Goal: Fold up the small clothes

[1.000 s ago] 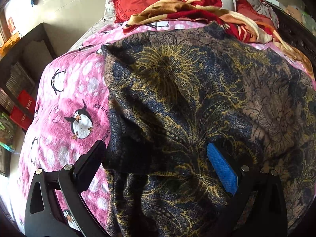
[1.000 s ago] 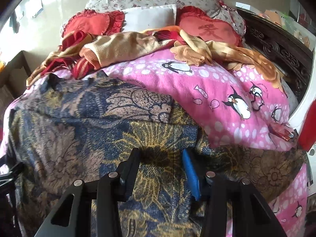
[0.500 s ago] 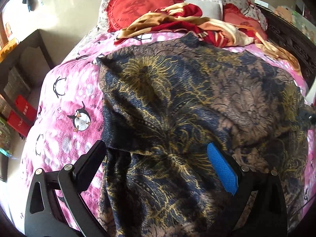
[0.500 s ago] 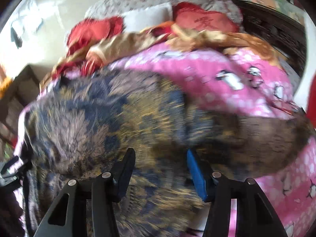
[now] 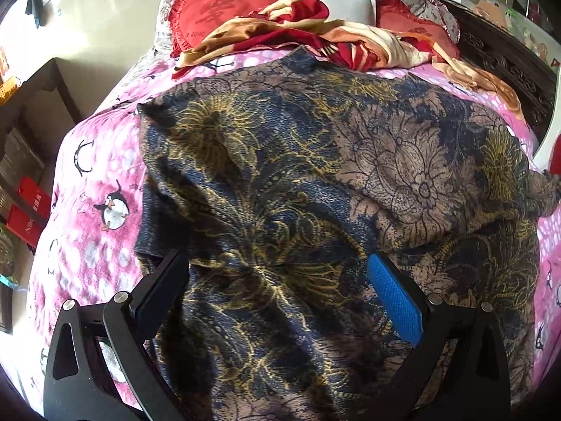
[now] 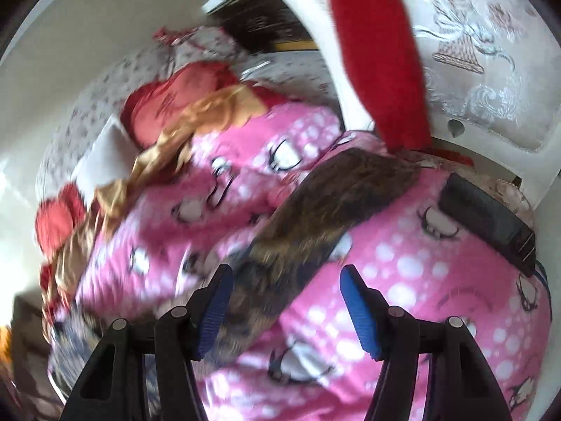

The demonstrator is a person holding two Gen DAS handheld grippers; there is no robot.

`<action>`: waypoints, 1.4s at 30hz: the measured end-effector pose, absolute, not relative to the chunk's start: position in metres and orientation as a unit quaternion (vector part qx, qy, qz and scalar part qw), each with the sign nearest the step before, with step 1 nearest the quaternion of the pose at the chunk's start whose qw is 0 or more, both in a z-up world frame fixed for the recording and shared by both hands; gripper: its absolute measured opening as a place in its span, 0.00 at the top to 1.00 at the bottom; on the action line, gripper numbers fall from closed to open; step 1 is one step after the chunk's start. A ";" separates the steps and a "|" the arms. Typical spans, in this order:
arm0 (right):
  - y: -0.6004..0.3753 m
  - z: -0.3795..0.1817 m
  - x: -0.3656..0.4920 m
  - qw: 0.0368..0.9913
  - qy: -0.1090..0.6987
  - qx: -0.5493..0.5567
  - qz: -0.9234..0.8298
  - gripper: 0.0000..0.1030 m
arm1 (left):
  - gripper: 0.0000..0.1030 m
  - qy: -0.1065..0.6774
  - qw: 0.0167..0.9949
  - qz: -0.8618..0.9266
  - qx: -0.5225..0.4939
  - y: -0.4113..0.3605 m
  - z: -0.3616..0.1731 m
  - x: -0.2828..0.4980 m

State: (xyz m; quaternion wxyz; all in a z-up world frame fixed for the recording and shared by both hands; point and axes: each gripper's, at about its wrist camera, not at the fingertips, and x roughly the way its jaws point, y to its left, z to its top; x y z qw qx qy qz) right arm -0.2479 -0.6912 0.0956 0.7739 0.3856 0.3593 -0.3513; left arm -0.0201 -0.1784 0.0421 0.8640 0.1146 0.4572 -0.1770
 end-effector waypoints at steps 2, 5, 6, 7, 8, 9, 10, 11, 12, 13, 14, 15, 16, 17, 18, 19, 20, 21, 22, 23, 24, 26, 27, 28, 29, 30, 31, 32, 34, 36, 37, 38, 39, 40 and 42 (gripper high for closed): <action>-0.705 0.088 -0.246 0.760 0.360 0.412 -0.352 0.40 | 0.00 0.458 0.863 -0.177 0.119 -0.181 0.041 -0.021; -0.722 0.069 -0.240 0.734 0.356 0.460 -0.349 0.40 | 0.00 0.456 0.863 -0.174 0.131 -0.182 0.042 -0.022; -0.723 0.065 -0.239 0.726 0.360 0.467 -0.354 0.40 | 0.00 0.454 0.863 -0.173 0.135 -0.182 0.042 -0.022; -0.724 0.062 -0.240 0.718 0.362 0.472 -0.363 0.40 | 0.00 0.453 0.864 -0.172 0.137 -0.181 0.043 -0.022; -0.724 0.063 -0.244 0.720 0.352 0.475 -0.365 0.40 | 0.00 0.450 0.865 -0.171 0.139 -0.179 0.044 -0.022; -0.719 0.069 -0.250 0.730 0.331 0.474 -0.364 0.40 | 0.00 0.447 0.867 -0.169 0.139 -0.177 0.045 -0.022; -0.716 0.072 -0.256 0.737 0.322 0.469 -0.364 0.40 | 0.00 0.447 0.868 -0.166 0.138 -0.175 0.045 -0.021; -0.710 0.075 -0.262 0.744 0.317 0.461 -0.364 0.40 | 0.00 0.449 0.868 -0.164 0.134 -0.173 0.044 -0.019; -0.705 0.076 -0.265 0.750 0.320 0.450 -0.364 0.40 | 0.00 0.454 0.867 -0.164 0.126 -0.172 0.043 -0.016; -0.701 0.074 -0.267 0.750 0.333 0.442 -0.362 0.40 | 0.00 0.459 0.865 -0.165 0.121 -0.171 0.041 -0.014; -0.699 0.071 -0.268 0.747 0.344 0.441 -0.360 0.40 | 0.00 0.464 0.862 -0.166 0.114 -0.172 0.040 -0.013; -0.698 0.066 -0.270 0.743 0.348 0.451 -0.351 0.40 | 0.00 0.467 0.861 -0.167 0.112 -0.173 0.039 -0.013; -0.700 0.061 -0.272 0.743 0.346 0.460 -0.343 0.40 | 0.00 0.468 0.860 -0.169 0.110 -0.174 0.038 -0.014; -0.702 0.055 -0.272 0.739 0.347 0.468 -0.338 0.40 | 0.00 0.468 0.860 -0.170 0.111 -0.176 0.038 -0.015; -0.705 0.049 -0.271 0.731 0.350 0.478 -0.338 0.40 | 0.00 0.467 0.860 -0.173 0.116 -0.178 0.038 -0.018; -0.707 0.044 -0.269 0.731 0.343 0.489 -0.330 0.42 | 0.00 0.465 0.859 -0.175 0.120 -0.180 0.037 -0.020; -0.709 0.040 -0.267 0.736 0.332 0.498 -0.317 0.53 | 0.00 0.464 0.859 -0.177 0.125 -0.181 0.037 -0.021; -0.712 0.038 -0.262 0.747 0.311 0.510 -0.292 0.60 | 0.00 0.464 0.858 -0.177 0.133 -0.183 0.037 -0.022; -0.714 0.039 -0.259 0.752 0.304 0.513 -0.282 0.68 | 0.00 0.463 0.858 -0.176 0.137 -0.183 0.036 -0.022; -0.717 0.040 -0.253 0.755 0.303 0.509 -0.280 0.78 | 0.00 0.462 0.858 -0.174 0.139 -0.183 0.037 -0.022; -0.720 0.043 -0.248 0.759 0.303 0.500 -0.287 0.86 | 0.00 0.462 0.859 -0.171 0.139 -0.182 0.038 -0.021; -0.723 0.055 -0.243 0.764 0.302 0.485 -0.301 0.96 | 0.00 0.461 0.862 -0.167 0.128 -0.175 0.041 -0.018; -0.723 0.070 -0.246 0.772 0.282 0.479 -0.310 0.96 | 0.00 0.460 0.863 -0.167 0.122 -0.171 0.043 -0.017; -0.721 0.083 -0.250 0.780 0.264 0.471 -0.316 0.96 | 0.00 0.459 0.865 -0.165 0.117 -0.169 0.044 -0.016; -0.717 0.098 -0.253 0.790 0.250 0.457 -0.322 0.96 | 0.00 0.458 0.867 -0.161 0.112 -0.165 0.046 -0.014; -0.708 0.119 -0.256 0.803 0.242 0.430 -0.334 0.96 | 0.00 0.457 0.868 -0.159 0.107 -0.162 0.047 -0.013; -0.701 0.131 -0.256 0.811 0.242 0.410 -0.341 0.96 | 0.00 0.458 0.869 -0.158 0.102 -0.160 0.047 -0.012; -0.692 0.143 -0.254 0.819 0.246 0.385 -0.346 0.96 | 0.00 0.459 0.869 -0.157 0.097 -0.158 0.047 -0.011; -0.665 0.170 -0.239 0.844 0.268 0.317 -0.340 0.96 | 0.00 0.461 0.869 -0.160 0.086 -0.154 0.049 -0.009; -0.637 0.192 -0.222 0.862 0.291 0.261 -0.323 0.96 | 0.00 0.457 0.871 -0.161 0.079 -0.150 0.054 -0.010; -0.615 0.206 -0.210 0.876 0.296 0.229 -0.304 0.96 | 0.00 0.454 0.873 -0.162 0.075 -0.147 0.057 -0.010; -0.594 0.217 -0.199 0.889 0.298 0.204 -0.281 0.96 | 0.00 0.451 0.875 -0.162 0.069 -0.143 0.060 -0.010; -0.576 0.225 -0.190 0.899 0.300 0.185 -0.261 0.96 | 0.00 0.448 0.877 -0.161 0.063 -0.138 0.063 -0.010; -0.547 0.235 -0.178 0.912 0.301 0.161 -0.229 0.96 | 0.00 0.445 0.879 -0.159 0.058 -0.134 0.066 -0.009; -0.489 0.250 -0.156 0.934 0.293 0.118 -0.169 0.96 | 0.00 0.442 0.883 -0.151 0.046 -0.124 0.069 -0.006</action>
